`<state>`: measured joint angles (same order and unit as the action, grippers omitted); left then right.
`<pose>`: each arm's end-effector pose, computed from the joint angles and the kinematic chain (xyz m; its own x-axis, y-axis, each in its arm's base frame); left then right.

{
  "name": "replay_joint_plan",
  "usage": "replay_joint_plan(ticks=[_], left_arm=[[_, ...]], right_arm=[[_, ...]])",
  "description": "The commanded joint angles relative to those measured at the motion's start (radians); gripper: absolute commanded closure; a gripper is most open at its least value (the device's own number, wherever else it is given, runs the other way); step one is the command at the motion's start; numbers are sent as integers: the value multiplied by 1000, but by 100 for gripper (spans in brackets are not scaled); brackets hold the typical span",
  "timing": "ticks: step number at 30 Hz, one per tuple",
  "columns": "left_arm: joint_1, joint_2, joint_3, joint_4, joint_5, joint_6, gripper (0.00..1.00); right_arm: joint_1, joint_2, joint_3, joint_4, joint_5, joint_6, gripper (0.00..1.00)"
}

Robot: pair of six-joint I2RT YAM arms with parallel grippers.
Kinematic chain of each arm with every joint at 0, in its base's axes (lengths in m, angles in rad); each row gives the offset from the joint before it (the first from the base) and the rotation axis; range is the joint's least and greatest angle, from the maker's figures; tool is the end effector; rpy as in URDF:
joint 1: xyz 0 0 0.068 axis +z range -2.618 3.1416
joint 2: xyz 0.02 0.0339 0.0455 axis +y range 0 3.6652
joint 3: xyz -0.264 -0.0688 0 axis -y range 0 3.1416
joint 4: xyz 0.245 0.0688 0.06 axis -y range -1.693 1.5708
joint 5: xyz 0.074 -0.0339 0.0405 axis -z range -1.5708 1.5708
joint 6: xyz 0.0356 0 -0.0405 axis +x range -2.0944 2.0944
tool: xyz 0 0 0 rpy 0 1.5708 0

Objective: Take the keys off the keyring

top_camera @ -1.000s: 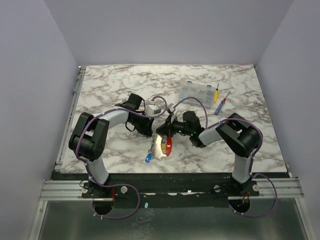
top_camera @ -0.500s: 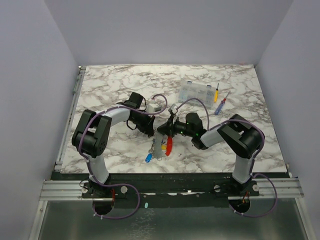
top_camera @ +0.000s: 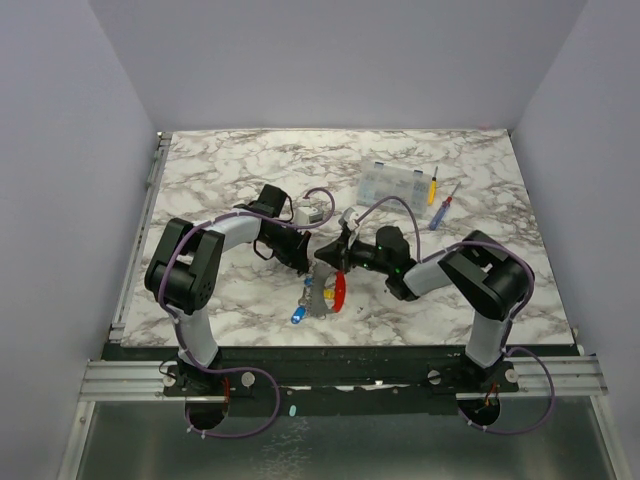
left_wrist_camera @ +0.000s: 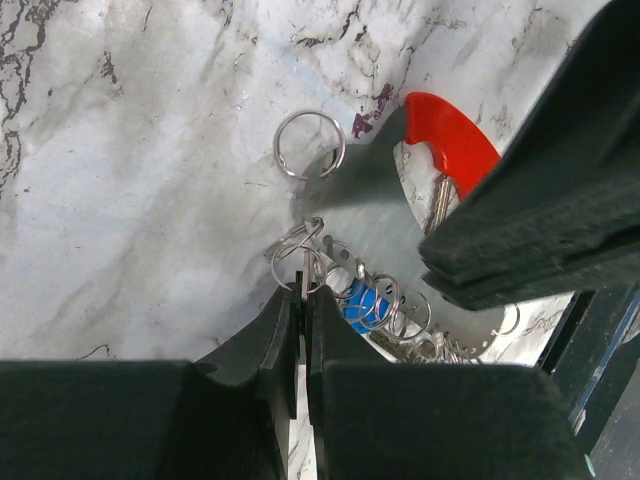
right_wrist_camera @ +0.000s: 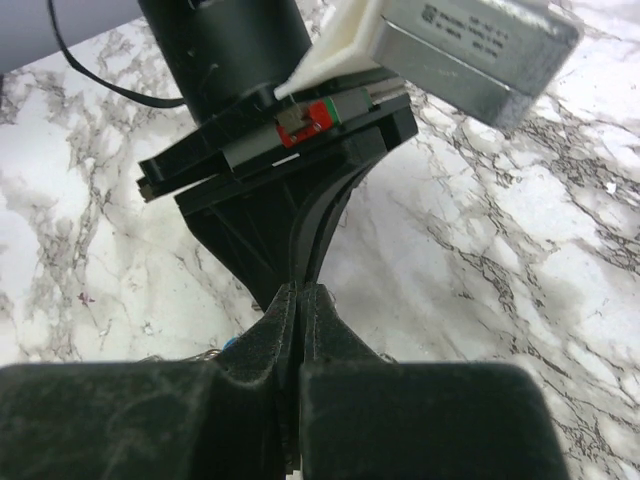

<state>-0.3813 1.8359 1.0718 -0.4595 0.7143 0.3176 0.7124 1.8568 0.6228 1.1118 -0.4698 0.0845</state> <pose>0.3087 -0.1489 0.1472 -0.6767 0.5255 -0.5156 0.7362 0.4781 -0.4789 0.2445 0.2325 0.1425 -0.1698 -0.0472 -0.9843 -0.9118 0.3865 0.1388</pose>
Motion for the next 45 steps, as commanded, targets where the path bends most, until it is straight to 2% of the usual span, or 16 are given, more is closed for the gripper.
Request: replay_joint_plan(ticks=[1,6,10,15,21,24,28,32,45], left_arm=[[2,24,-3,-48,-47,15,100],[2,23,-7,-48,-67,21,100],[4,26,-15,-48,-68,23,100],[17,19,-22,-53,-70,33,100],[20,-5,-31,-53,-69,56,100],[22,-8,-34,-53,-89,64,100],[36,3,-33,-48,-86,41,100],[53,9,-39,-33,-78,20,100],[57,2,-53,-14,-80,35,100]], right_arm=[[6,-55,-13,-24,-66,-19,99],[4,-89,56,-335,-165,-11,99],[-8,-113,130,-535,-173,-20,78],[-26,-67,227,-693,-186,-55,69],[-86,19,282,-671,-377,-56,67],[-111,49,319,-725,-451,-102,65],[-124,70,319,-686,-464,-55,57],[-124,116,364,-692,-490,-6,55],[-126,251,495,-757,-529,82,54]])
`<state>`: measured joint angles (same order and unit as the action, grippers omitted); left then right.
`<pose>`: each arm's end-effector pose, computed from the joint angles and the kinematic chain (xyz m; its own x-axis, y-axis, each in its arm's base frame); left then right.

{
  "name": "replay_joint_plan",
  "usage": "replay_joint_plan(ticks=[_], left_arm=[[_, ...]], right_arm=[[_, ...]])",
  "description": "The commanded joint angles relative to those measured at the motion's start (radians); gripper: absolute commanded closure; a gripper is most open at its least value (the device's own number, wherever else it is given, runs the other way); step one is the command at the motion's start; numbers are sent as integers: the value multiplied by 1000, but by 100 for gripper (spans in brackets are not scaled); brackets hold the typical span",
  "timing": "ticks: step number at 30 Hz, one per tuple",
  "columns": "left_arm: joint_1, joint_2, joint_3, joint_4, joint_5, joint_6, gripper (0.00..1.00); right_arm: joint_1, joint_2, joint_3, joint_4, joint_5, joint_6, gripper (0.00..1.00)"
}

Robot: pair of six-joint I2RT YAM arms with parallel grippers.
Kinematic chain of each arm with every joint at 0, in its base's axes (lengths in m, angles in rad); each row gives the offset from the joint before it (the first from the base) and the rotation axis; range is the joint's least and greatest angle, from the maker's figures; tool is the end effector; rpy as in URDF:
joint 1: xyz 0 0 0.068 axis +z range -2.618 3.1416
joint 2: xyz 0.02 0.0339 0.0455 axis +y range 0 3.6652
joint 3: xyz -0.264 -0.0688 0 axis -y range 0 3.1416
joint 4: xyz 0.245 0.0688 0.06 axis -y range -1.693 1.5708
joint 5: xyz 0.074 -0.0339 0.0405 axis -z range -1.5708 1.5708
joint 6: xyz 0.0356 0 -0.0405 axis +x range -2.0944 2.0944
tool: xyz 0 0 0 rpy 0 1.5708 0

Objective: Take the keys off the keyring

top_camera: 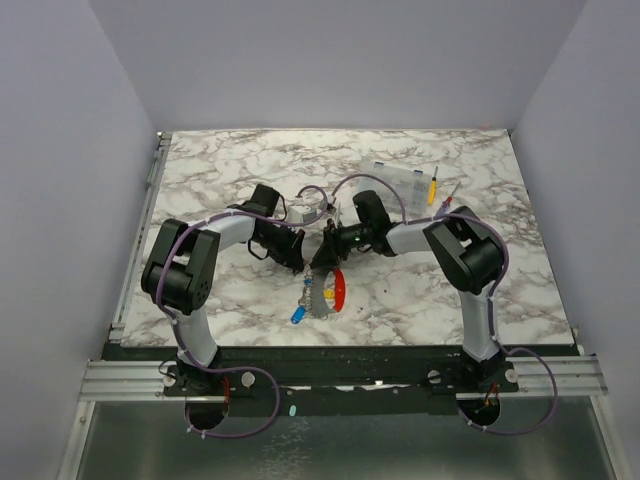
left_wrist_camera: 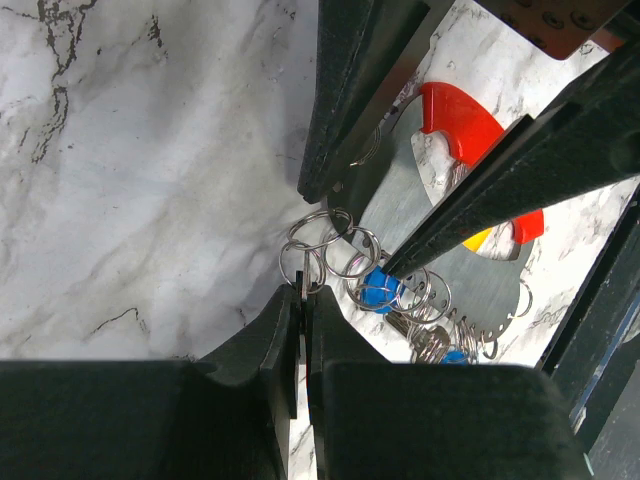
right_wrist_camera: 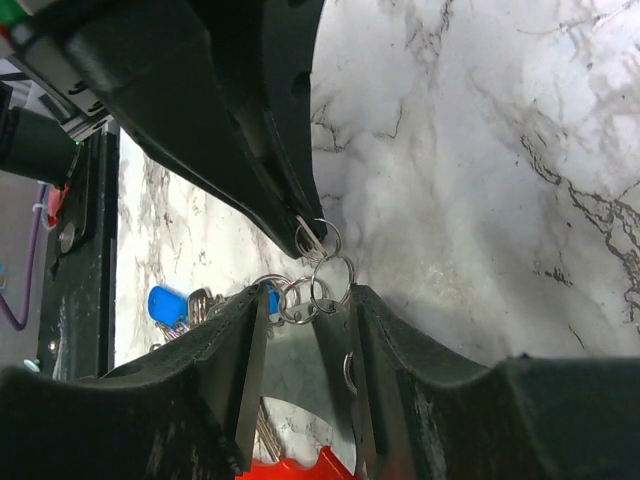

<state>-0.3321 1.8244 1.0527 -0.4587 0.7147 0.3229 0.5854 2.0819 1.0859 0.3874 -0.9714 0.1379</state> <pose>0.3113 -0.1320 0.1461 -0.7013 0.4954 -0.5126 0.7125 0.5119 -0.4799 0.3254 0.2510 0.1170 -0.5925 -0.2997 -0.7478 -0.8025 0.1384 0.5804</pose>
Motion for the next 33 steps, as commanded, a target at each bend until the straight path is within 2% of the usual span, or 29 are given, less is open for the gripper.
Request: replay_joint_plan(ticks=[1,17,20,25,33], left_arm=[[7,15,-34,-14,-81,28,100],[8,35,-14,-12,-70,24,100],[8,37,-11,-12,-69,22,100],[8,44,0,-12,-64,7,100],[8,3,30,-23,-54,-15,100]], right_arm=[[1,27,34,-33,-22,30,54],[4,83,106,-146,-39,-3,62],[3,79,103,-153,-39,-17,70],[3,61,106,-145,-53,-29,99],[3,-52,24,-47,87,-21,99]])
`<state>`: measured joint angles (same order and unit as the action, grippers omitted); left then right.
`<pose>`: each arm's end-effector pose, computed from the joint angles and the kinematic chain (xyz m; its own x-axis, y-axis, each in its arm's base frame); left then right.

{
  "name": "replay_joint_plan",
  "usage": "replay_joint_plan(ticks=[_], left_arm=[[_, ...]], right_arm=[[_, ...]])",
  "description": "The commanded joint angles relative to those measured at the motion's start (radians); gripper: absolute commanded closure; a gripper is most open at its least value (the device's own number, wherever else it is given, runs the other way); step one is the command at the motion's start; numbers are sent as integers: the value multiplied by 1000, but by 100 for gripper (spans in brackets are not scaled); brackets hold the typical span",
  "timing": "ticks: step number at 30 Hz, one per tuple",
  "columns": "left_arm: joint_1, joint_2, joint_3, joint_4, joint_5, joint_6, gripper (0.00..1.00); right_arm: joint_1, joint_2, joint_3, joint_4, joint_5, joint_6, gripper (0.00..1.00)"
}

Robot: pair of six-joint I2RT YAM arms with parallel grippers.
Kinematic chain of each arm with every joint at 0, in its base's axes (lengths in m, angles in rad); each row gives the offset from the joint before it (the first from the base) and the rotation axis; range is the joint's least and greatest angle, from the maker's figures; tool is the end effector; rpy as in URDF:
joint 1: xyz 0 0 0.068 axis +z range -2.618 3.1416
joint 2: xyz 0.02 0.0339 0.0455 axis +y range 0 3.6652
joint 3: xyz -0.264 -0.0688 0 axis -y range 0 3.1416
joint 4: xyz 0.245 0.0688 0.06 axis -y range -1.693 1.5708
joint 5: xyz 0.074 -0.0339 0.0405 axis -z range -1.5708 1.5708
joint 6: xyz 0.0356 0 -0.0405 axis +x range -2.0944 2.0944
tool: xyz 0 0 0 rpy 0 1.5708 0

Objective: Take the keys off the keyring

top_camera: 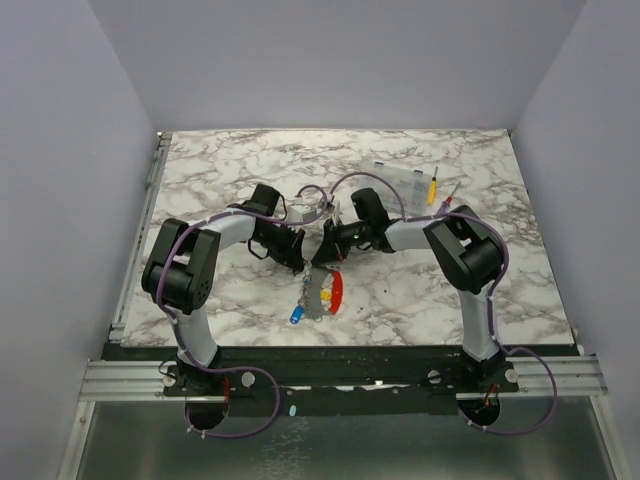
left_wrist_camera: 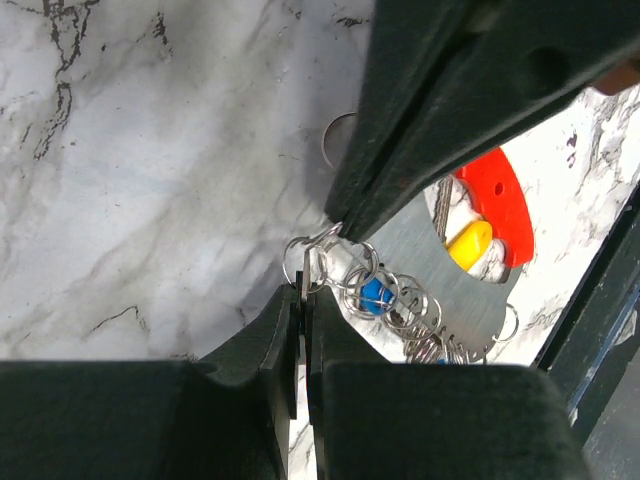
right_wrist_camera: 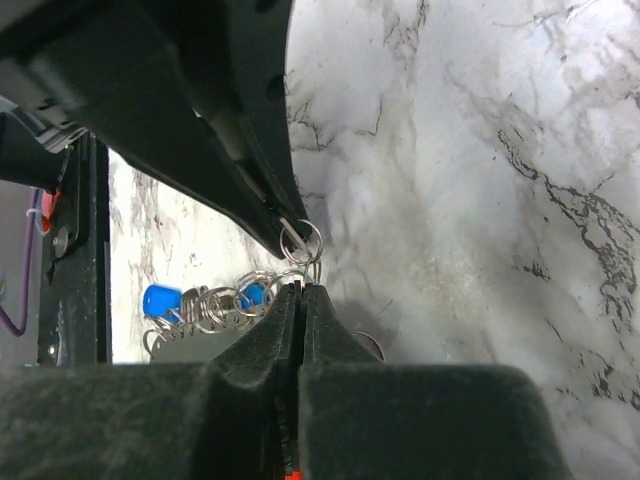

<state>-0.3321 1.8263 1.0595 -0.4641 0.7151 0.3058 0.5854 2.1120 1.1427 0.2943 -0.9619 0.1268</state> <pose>0.3123 -0.1324 0.1470 -0.7136 0.4865 -0.5040 0.7001 0.5202 -0.4891 0.3321 0.2552 0.1128 -0.6241 -0.3270 -0.7096 -0.7771 0.1656 0.6072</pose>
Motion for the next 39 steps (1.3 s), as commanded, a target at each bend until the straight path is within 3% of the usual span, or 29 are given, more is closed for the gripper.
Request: replay_joint_plan(ticks=[1,17,26,39], left_arm=[[8,-7,29,-22,-53,-1,100],[-30,-61,111,-65,-35,-22,100],[-6,-44,78,-96,-59,-10,100],[-4,-34,60,-90,28,-19,100]], right_arm=[[4,-92,-34,36,92,-10,99],[13,-119,-70,-22,178,-19,99],[11,-189,-102,61,236,9,99],[11,-304,-242,350,284,38,99]])
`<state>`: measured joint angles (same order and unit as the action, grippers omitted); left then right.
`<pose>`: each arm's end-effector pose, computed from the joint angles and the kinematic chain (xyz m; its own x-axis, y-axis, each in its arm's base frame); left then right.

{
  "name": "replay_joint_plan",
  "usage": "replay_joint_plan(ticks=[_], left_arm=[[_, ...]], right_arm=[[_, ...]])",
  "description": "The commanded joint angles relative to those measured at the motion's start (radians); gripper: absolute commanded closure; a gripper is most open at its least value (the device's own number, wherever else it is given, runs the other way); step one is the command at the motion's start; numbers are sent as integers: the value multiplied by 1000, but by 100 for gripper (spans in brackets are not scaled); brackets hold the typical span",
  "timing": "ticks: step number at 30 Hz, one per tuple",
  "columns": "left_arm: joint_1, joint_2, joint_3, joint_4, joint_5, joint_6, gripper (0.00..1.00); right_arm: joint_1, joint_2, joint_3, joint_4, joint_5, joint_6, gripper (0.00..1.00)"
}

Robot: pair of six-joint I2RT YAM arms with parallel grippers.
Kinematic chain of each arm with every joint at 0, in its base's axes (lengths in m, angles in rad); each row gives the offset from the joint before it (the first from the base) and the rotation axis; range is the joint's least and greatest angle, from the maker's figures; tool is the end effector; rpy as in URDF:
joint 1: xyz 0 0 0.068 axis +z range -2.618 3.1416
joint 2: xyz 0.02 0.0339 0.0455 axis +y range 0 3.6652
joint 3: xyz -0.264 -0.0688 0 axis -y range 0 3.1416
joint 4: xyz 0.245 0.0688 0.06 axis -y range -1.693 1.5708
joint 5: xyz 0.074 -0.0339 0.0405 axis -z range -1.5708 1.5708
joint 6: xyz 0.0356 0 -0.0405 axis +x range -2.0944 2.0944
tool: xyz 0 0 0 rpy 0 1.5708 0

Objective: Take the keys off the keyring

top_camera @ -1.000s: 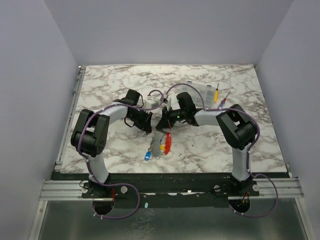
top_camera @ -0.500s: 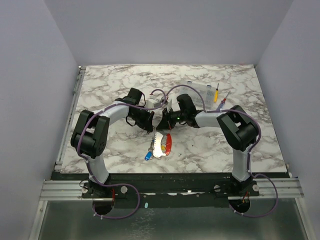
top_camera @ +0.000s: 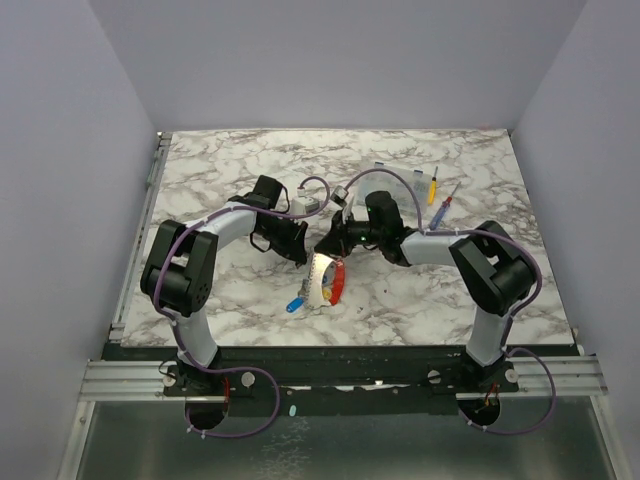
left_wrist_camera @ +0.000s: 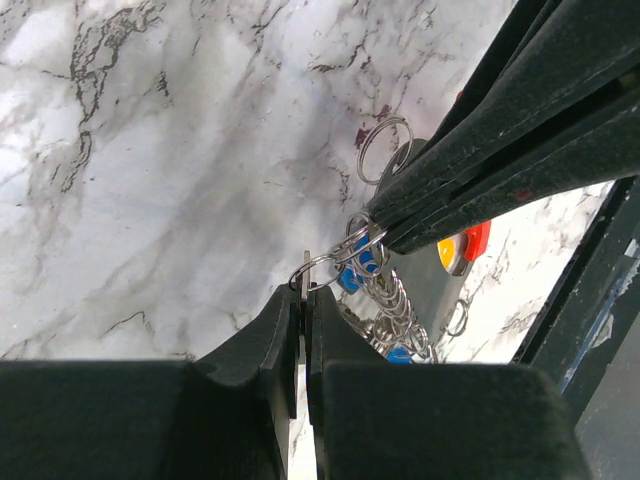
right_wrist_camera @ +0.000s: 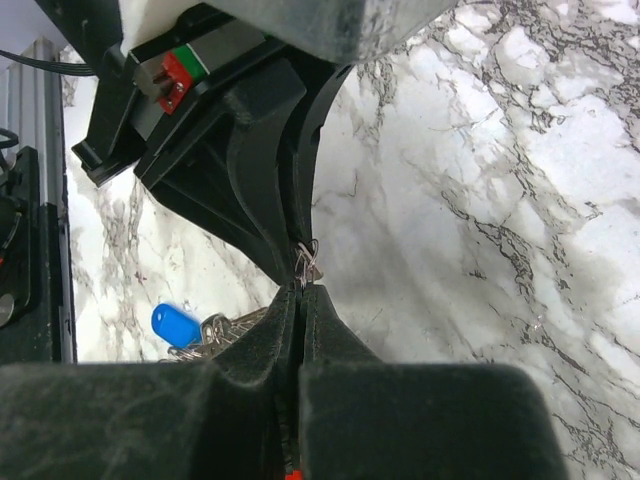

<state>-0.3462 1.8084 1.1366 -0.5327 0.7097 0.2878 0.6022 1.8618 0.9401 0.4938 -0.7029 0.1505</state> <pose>0.3189 -0.1397 0.1703 -0.7068 0.4838 -0.5161 0.7066 0.5183 -0.4817 0.3032 0.2363 0.1655 -0.4756 -0.1881 -0.8593 -0.8552 0.3275 0.4016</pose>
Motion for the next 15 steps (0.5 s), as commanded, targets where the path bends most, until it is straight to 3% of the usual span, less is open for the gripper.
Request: replay_joint_plan(ticks=[1,7,8,12,15], left_arm=[[10,-17,-18,-21,45,-3,100],[9,-32,-22,-21,58,-5,100],[15,-46,-14,-27,52,-2,97],[87,-114,0,-33,156,27,70],[114,-154,-6,-21,158,45,68]], right_arm=[[-5,-58,-47,173,17,18,99],[-5,-77,-68,257,-35,41,99],[-5,-80,-70,261,-45,44,99],[-5,-96,-84,268,-72,37,99],[-5,-86,-68,222,-80,21,99]])
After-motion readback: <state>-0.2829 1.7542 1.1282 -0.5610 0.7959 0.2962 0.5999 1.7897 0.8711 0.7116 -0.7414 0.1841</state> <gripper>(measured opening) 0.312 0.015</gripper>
